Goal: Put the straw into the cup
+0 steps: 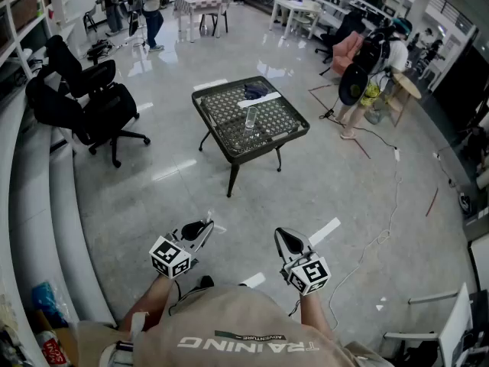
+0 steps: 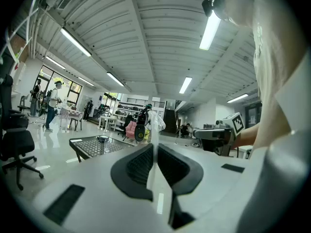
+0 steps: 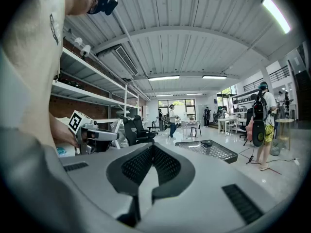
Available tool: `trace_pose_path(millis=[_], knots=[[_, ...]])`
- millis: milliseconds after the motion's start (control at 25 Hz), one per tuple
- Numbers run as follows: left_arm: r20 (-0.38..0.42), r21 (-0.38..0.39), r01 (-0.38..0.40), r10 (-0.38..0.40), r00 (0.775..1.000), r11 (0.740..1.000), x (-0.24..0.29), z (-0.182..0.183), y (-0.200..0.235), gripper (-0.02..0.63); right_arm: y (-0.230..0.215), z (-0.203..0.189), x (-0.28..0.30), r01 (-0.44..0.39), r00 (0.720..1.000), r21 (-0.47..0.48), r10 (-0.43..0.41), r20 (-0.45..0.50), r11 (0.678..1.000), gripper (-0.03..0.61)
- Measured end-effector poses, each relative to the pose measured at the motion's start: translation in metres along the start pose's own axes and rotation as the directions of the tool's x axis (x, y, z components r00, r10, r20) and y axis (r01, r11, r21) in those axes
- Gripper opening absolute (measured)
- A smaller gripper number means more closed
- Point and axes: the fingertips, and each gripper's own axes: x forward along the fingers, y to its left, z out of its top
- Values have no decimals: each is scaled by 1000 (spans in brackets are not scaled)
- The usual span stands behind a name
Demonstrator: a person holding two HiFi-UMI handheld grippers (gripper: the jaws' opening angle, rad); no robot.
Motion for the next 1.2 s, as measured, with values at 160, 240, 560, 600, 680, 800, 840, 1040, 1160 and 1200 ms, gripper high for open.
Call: trace_pose_path(millis=[160,240,560,600,680,800,840,1040,1160,1200], knots=[[-12,2,15,-15,1000,1000,-25,-2,10,41,22,-9,10,13,1000,11,-13,-15,1000,18],[-4,1,4,-4,1000,1000,-29,-1,17,40,26,-13,16,8,1000,14,-8,-24,1000,18],[-2,-17,-13,13,1000,1000,-35,-7,39,41,39,-9,36,6,1000,-1,-6,2,1000,18],[3,-13,-14,14,1000,1000,-36,-3,43,40,39,-4,40,14,1000,-7,-14,12,1000,18],[5,0,-18,18,1000,1000,-36,2,55,40,37,3,49,36,999,-13,-36,24,999,18],[0,3,-19,19,1000,1000,-35,4,76,40,33,3,62,74,997,-22,-74,9,997,18],[1,-1,-14,14,1000,1000,-36,3,81,40,33,1,64,85,996,-31,-85,-2,996,18],[4,8,12,-12,1000,1000,-32,5,95,40,29,0,76,112,993,-39,-113,-22,993,18],[22,15,13,-13,1000,1000,-26,6,99,40,26,-1,81,112,993,-22,-112,-30,993,18],[27,15,9,-10,1000,1000,-24,7,103,40,24,-2,85,110,993,-12,-111,-32,994,18]])
